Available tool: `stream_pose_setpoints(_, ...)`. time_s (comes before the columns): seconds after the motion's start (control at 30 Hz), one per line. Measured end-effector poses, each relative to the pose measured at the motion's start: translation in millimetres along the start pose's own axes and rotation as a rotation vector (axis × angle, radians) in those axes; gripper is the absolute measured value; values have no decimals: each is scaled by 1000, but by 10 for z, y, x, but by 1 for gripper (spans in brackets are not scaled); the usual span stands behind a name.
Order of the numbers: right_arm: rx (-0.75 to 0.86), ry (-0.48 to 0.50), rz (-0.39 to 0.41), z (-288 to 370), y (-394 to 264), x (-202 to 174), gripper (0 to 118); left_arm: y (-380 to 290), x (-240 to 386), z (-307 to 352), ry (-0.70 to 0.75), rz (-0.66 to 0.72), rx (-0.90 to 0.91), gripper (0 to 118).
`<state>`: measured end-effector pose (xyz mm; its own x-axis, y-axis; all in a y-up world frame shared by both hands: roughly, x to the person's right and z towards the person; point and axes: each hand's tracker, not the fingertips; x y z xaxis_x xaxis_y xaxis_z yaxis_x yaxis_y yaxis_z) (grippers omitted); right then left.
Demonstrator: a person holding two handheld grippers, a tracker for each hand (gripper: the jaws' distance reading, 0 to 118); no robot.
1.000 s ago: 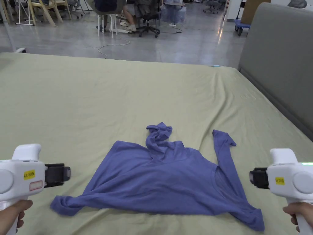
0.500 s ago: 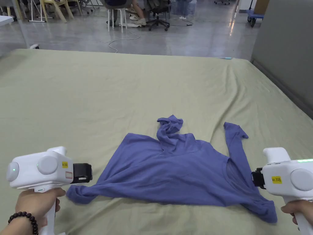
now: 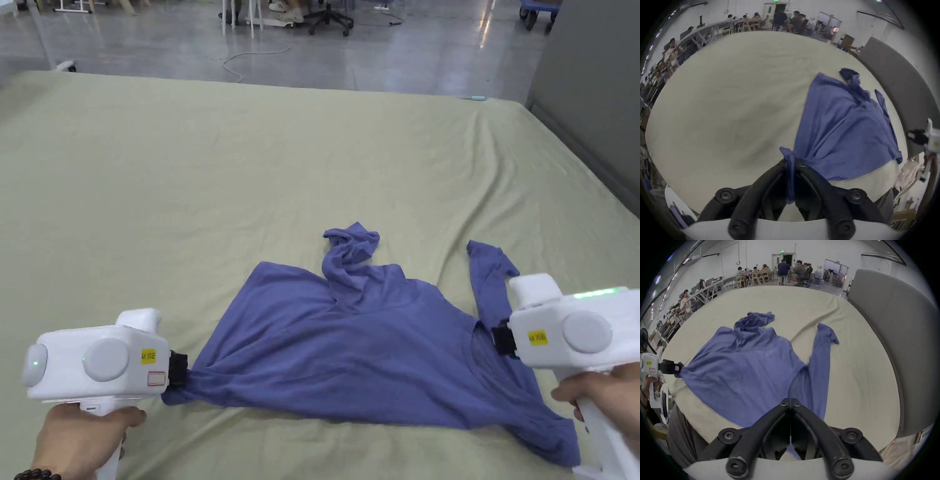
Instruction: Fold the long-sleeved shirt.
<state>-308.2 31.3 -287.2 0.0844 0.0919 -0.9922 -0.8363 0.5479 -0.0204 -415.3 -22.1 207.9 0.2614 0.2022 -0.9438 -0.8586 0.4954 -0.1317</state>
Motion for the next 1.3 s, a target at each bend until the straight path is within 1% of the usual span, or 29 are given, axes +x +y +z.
stream_pose_setpoints(0.1, 24, 24, 29, -241, 537, 5, 0, 41, 69, 163, -22, -16, 23, 4)
stream_pose_setpoints(0.13, 27, 39, 41, -330, 713, 7, 5, 40, 69, 170, -24, -15, 26, 4)
stream_pose_setpoints(0.2, 19, 60, 67, -615, 1085, 8, 58, 16, 74, 188, -33, 0, 31, 4)
stream_pose_setpoints(0.23, 8, 78, 86, -754, 1225, 4, 72, 15, 71, 186, -40, 8, 28, 4)
stream_pose_setpoints(0.27, -31, 71, 101, -832, 1294, -75, 72, 17, 61, 180, -54, 16, 26, 4)
stream_pose_setpoints(0.33, -115, 73, 143, -1152, 1475, -109, 72, 23, 84, 215, -59, 27, 22, 4)
stream_pose_setpoints(0.37, -178, 71, 152, -1336, 1535, -121, 72, 24, 80, 208, -61, 31, 20, 4)
stream_pose_setpoints(0.47, -288, 45, 146, -1759, 1564, -155, 71, 34, 78, 178, -66, 29, 17, 4)
stream_pose_setpoints(0.5, -291, 64, 145, -1848, 1549, -181, 71, 37, 81, 174, -65, 25, 17, 4)
stream_pose_setpoints(0.53, -299, 78, 144, -1936, 1517, -200, 67, 39, 81, 171, -59, 22, 19, 4)
stream_pose_setpoints(0.57, -323, 104, 143, -2005, 1485, -238, 57, 44, 89, 176, -59, 23, 19, 4)
stream_pose_setpoints(0.6, -326, 89, 155, -2052, 1450, -301, 55, 44, 89, 176, -58, 25, 21, 4)
stream_pose_setpoints(0.63, -305, 45, 182, -2046, 1439, -334, 55, 38, 86, 172, -58, 25, 21, 4)
stream_pose_setpoints(0.67, -304, 51, 192, -1926, 1415, -378, 52, 32, 84, 162, -56, 26, 19, 4)
stream_pose_setpoints(0.7, -304, 57, 192, -1865, 1429, -389, 39, 44, 89, 148, -50, 23, 15, 4)
stream_pose_setpoints(0.73, -302, 66, 194, -1806, 1438, -409, 11, 44, 92, 149, -41, 18, 14, 4)
stream_pose_setpoints(0.77, -299, 1, 234, -1754, 1425, -461, 0, 51, 98, 165, -35, 15, 16, 4)
stream_pose_setpoints(0.8, -298, 1, 254, -1766, 1433, -430, 0, 76, 100, 203, -36, 14, 25, 4)
stream_pose_setpoints(0.83, -299, 20, 257, -1700, 1440, -424, 0, 118, 88, 215, -48, 14, 42, 4)
stream_pose_setpoints(0.87, -287, 37, 262, -1569, 1464, -403, 0, 202, 77, 256, -60, 10, 63, 4)
stream_pose_setpoints(0.9, -231, 31, 272, -1418, 1519, -380, 0, 310, 80, 311, -58, 6, 90, 4)
stream_pose_setpoints(0.93, -174, 0, 275, -1157, 1570, -375, 0, 441, 83, 362, -66, -1, 123, 4)
stream_pose_setpoints(0.97, -127, -7, 272, -952, 1702, -314, 0, 607, 60, 454, -94, -13, 167, 4)
stream_pose_setpoints(1.03, -42, 2, 223, -518, 2044, -156, 0, 981, 94, 626, -117, -25, 231, 4)
stream_pose_setpoints(1.07, 18, -12, 216, -328, 2295, -38, 0, 1228, 133, 745, -133, -36, 276, 4)
stream_pose_setpoints(1.1, 73, -48, 224, -51, 2516, 42, 0, 1492, 207, 849, -133, -54, 320, 4)
stream_pose_setpoints(1.17, 155, -91, 220, 460, 2883, 179, 0, 1965, 335, 1098, -141, -104, 391, 4)
stream_pose_setpoints(1.27, 277, -137, 185, 1273, 3451, 390, 0, 2783, 534, 1545, -163, -132, 494, 4)
stream_pose_setpoints(1.3, 322, -169, 172, 1531, 3643, 460, 0, 3060, 613, 1705, -161, -137, 534, 4)
